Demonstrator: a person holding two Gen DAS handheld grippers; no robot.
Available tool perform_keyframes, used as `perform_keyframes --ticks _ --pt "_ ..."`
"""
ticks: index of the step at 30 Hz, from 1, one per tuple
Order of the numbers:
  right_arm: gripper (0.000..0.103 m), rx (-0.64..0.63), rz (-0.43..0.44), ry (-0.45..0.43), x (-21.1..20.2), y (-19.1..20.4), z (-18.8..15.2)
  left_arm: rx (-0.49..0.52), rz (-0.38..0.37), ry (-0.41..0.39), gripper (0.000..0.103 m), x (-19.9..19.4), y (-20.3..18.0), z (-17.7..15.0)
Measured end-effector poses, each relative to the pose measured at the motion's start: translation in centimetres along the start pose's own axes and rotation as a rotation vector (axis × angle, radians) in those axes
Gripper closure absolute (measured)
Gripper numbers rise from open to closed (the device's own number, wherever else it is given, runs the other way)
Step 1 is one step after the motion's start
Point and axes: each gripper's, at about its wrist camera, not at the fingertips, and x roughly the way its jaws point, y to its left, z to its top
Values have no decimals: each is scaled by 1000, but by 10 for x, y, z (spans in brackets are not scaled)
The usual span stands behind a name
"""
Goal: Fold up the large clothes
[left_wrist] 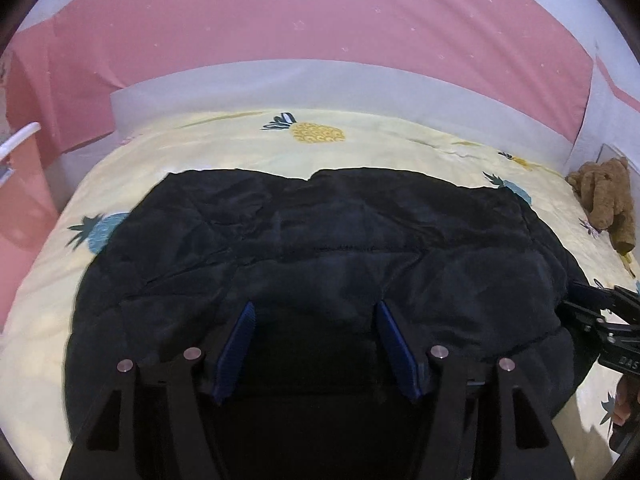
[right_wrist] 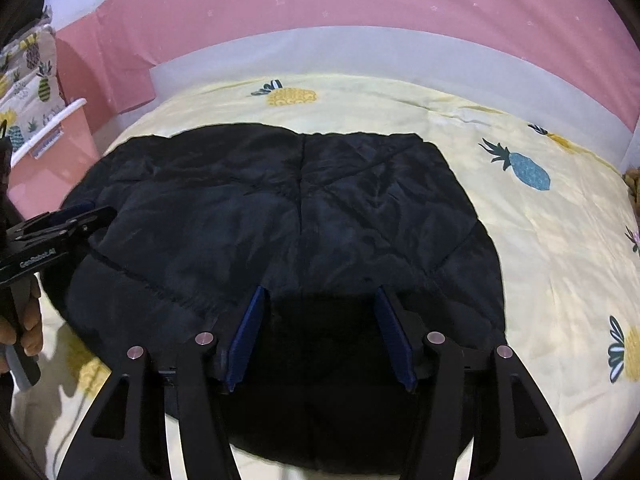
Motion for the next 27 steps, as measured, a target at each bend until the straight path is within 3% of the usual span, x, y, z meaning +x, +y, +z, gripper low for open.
perform_keyframes --ticks 15,27 --pt "45 19 78 -109 -121 22 -69 -26 36 -60 40 -133 -32 -57" --pt "39 20 44 -131 -193 44 -143 -47 46 -74 40 -217 -61 -127"
